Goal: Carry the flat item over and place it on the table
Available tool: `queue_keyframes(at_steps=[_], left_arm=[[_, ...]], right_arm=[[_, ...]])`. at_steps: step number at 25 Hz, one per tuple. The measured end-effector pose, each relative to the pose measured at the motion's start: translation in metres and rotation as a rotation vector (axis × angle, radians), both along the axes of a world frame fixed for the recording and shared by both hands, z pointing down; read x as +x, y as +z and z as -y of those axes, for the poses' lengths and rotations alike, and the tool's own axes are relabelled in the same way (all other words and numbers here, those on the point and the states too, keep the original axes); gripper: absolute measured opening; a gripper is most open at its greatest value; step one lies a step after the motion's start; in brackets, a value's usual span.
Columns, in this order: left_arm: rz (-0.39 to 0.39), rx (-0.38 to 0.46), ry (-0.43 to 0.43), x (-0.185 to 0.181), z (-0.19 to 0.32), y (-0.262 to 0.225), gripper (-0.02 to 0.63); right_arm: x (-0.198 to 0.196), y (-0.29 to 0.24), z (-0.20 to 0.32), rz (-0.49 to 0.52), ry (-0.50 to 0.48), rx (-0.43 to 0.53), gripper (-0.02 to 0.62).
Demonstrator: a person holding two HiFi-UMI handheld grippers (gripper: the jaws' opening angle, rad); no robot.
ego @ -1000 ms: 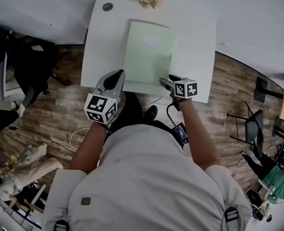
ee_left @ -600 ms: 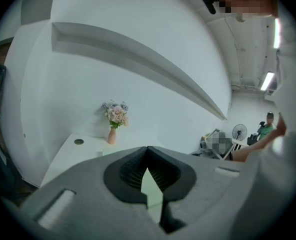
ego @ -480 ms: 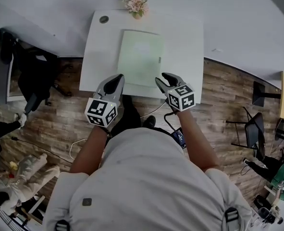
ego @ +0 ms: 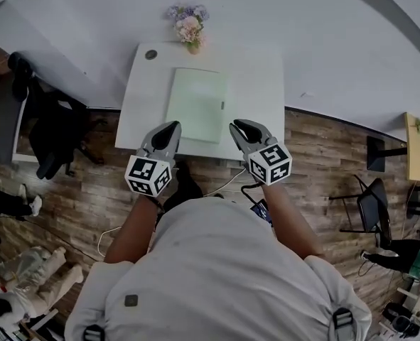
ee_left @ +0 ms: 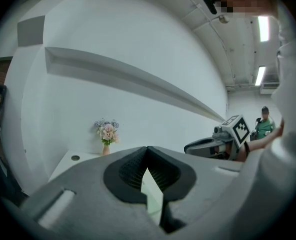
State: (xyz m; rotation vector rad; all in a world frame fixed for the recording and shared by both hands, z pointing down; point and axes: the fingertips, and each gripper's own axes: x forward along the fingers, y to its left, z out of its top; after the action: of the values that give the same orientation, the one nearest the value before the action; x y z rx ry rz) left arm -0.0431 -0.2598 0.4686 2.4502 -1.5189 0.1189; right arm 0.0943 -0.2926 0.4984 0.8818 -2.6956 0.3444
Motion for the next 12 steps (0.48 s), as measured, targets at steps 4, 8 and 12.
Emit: queue_keyframes(at_steps=[4, 8, 12], left_arm=[[0.006, 0.019, -0.012, 0.008, -0.010, -0.007, 0.000], [0.018, 0.029, -0.025, 0.013, -0.022, -0.012, 0.000], [0.036, 0.025, -0.053, 0.016, -0.038, -0.019, 0.000]], right_arm=[[0.012, -0.019, -0.013, 0.030, -0.007, 0.036, 0.030], [0.021, -0.026, -0.024, 0.046, -0.023, 0.051, 0.009], [0.029, -0.033, -0.037, 0.078, -0.040, 0.064, 0.009]])
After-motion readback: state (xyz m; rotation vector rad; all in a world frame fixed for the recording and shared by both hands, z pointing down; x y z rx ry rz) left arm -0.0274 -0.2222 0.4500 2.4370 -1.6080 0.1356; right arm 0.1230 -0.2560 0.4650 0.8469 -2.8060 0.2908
